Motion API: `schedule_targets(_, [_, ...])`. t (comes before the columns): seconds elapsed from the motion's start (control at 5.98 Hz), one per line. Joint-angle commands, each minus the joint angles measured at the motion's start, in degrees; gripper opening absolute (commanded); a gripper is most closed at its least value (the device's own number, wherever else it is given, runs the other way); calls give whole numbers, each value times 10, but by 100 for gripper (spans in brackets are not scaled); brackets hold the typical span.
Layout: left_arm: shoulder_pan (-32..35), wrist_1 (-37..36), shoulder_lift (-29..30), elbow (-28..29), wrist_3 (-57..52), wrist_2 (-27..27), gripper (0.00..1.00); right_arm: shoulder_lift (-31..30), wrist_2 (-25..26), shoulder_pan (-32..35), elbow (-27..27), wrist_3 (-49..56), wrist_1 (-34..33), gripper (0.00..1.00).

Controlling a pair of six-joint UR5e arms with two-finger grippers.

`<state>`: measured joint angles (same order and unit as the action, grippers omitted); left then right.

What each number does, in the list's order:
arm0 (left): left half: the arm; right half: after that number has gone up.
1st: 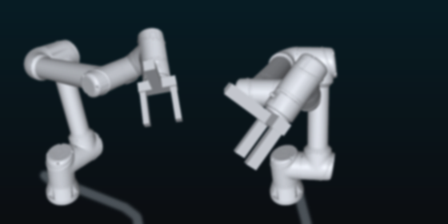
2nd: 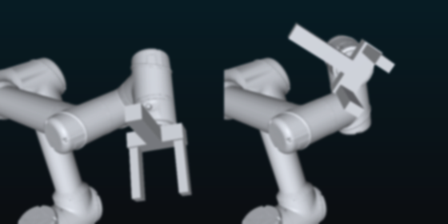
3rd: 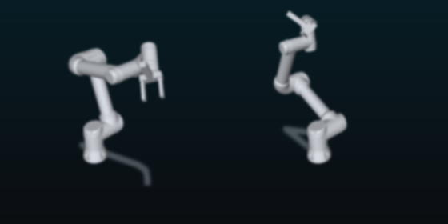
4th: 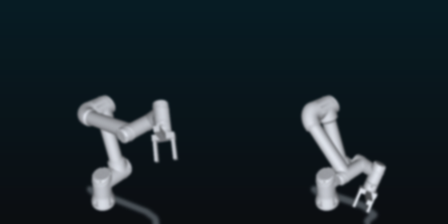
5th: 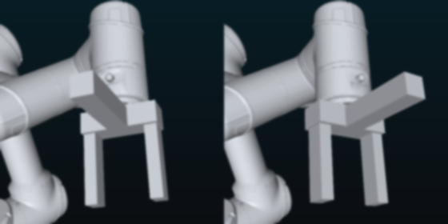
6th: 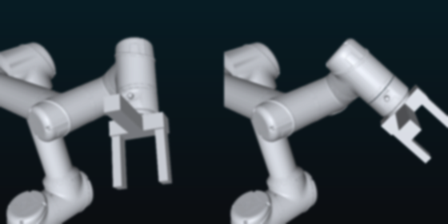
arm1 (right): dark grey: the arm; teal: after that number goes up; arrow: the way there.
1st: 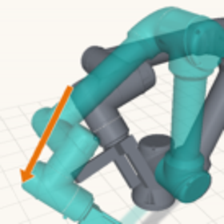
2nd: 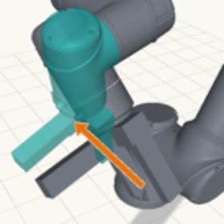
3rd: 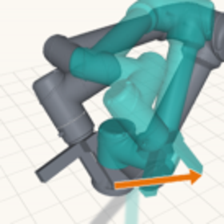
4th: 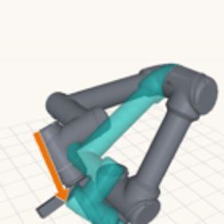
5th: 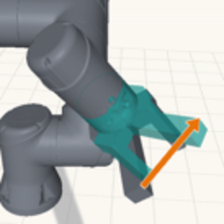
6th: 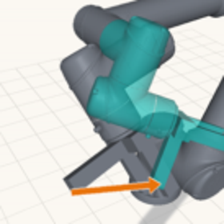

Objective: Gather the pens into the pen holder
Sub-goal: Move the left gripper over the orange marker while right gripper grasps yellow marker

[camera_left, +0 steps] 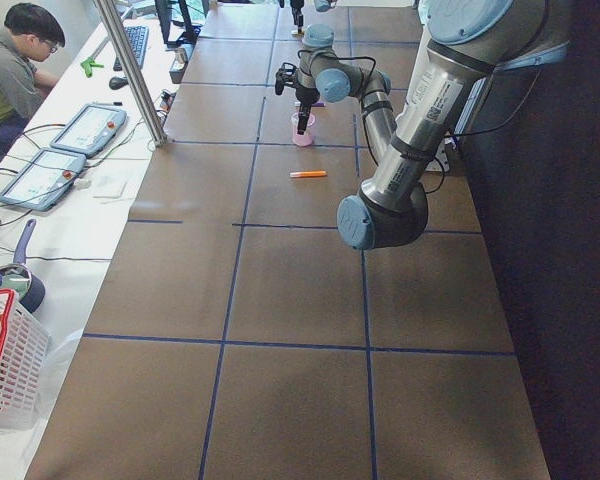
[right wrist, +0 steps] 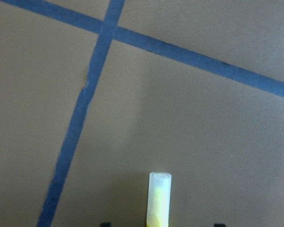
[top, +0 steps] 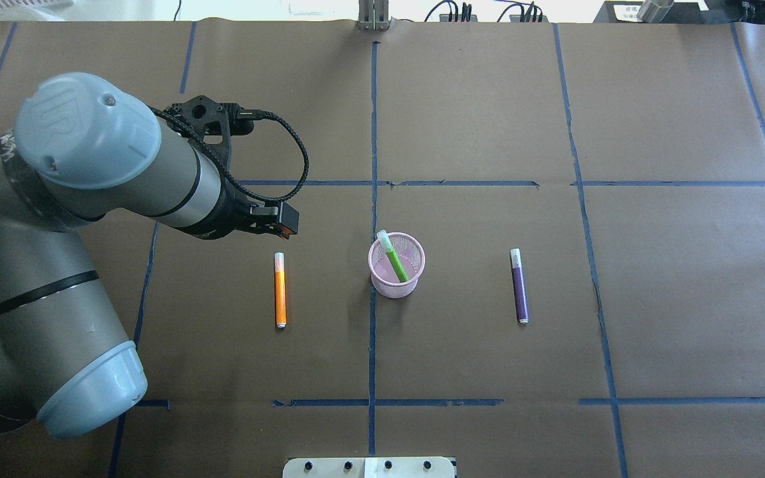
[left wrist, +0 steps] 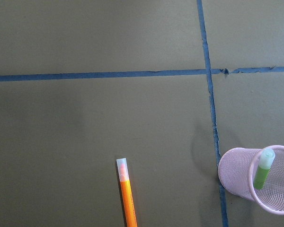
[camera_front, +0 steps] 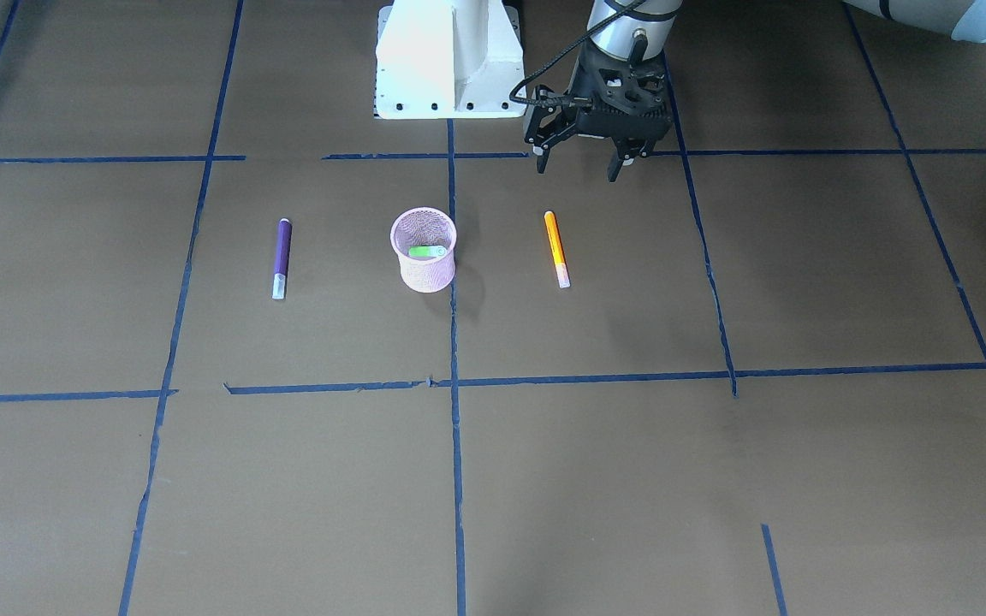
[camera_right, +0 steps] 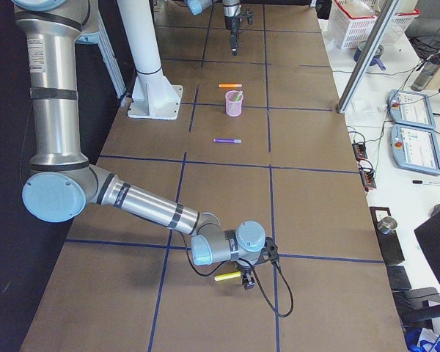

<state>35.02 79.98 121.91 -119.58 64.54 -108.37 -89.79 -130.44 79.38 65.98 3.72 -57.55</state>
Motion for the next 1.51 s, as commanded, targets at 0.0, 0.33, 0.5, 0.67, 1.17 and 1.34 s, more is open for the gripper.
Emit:
schedule_targets(0.0, [0, 0, -1, 0, 1, 1, 94, 0, -1, -4, -5, 1, -1, 63])
schedule_targets(0.33, [-2, 0, -1, 0, 1, 1, 95, 0, -1, -5, -5, 2, -2, 51])
schedule_targets(0.5, [-2, 0, -1, 0, 0, 2, 95, 0, 0, -5, -7, 3, -2, 51])
schedule_targets(0.67, [-2, 0, -1, 0, -1, 2, 99, 0, 0, -5, -10, 2, -2, 42])
schedule_targets(1.17, [-2, 1, -1, 0, -2, 2, 100, 1, -8, -5, -2, -6, 1, 0])
schedule_targets(1.34, [-2, 1, -1, 0, -2, 2, 100, 5, -30, -5, 27, -6, 1, 0])
